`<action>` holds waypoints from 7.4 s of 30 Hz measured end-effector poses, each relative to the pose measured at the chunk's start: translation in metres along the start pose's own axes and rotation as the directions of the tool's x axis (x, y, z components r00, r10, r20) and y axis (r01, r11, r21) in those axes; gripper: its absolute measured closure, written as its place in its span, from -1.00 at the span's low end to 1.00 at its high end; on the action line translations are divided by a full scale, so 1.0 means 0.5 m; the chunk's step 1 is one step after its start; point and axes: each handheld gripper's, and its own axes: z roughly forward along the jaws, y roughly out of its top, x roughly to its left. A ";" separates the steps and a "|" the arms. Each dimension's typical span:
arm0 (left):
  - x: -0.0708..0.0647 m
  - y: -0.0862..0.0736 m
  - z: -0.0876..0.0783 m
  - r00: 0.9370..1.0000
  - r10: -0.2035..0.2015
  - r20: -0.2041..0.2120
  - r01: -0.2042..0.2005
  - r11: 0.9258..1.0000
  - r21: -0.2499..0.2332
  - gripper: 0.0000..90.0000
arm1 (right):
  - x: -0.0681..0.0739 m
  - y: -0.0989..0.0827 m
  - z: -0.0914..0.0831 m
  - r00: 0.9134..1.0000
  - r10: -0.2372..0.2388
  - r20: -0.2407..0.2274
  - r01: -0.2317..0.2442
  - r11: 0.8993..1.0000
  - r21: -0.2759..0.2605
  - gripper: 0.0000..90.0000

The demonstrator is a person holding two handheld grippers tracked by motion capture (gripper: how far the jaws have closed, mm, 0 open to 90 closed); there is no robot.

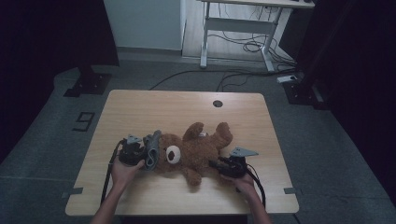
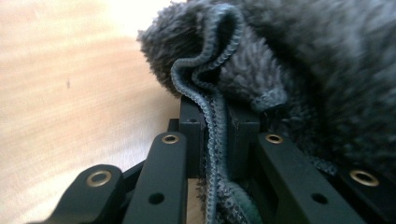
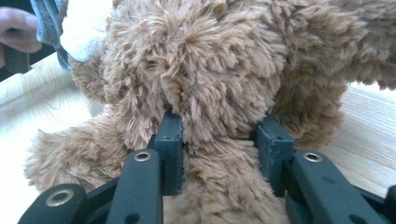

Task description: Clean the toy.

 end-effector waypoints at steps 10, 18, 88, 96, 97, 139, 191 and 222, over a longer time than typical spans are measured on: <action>-0.018 0.005 0.040 0.998 -0.030 0.057 0.030 1.000 -0.005 0.77 | 0.007 0.009 0.010 0.999 -0.029 0.028 0.029 1.000 0.007 0.41; -0.036 0.052 0.080 0.999 -0.007 0.053 0.009 0.999 -0.036 0.79 | -0.030 0.044 0.027 0.981 -0.072 0.183 0.071 0.997 0.013 0.43; -0.201 0.091 -0.026 0.961 0.248 0.126 -0.224 0.958 -0.177 0.75 | 0.008 0.035 -0.010 0.991 0.002 0.136 0.000 1.000 -0.018 0.19; -0.255 0.181 -0.009 0.957 0.264 0.118 -0.242 0.955 -0.173 0.74 | 0.011 0.021 -0.010 0.989 -0.008 0.148 0.016 0.998 -0.057 0.25; -0.258 0.185 0.006 0.961 0.249 0.122 -0.230 0.962 -0.150 0.74 | 0.011 0.020 -0.011 0.989 -0.010 0.148 0.019 0.998 -0.056 0.25; -0.055 0.037 0.042 0.999 0.014 0.052 -0.013 1.000 -0.021 0.77 | 0.007 0.012 -0.002 0.986 0.033 0.163 -0.018 0.995 -0.095 0.24; -0.116 0.110 -0.057 0.984 0.180 0.004 -0.178 0.976 -0.126 0.76 | 0.005 0.008 -0.006 0.988 0.002 0.156 0.013 0.995 -0.098 0.23; -0.373 0.246 -0.001 0.923 0.336 0.186 -0.308 0.937 -0.162 0.75 | 0.001 0.007 -0.007 0.988 0.029 0.150 -0.014 0.995 -0.100 0.22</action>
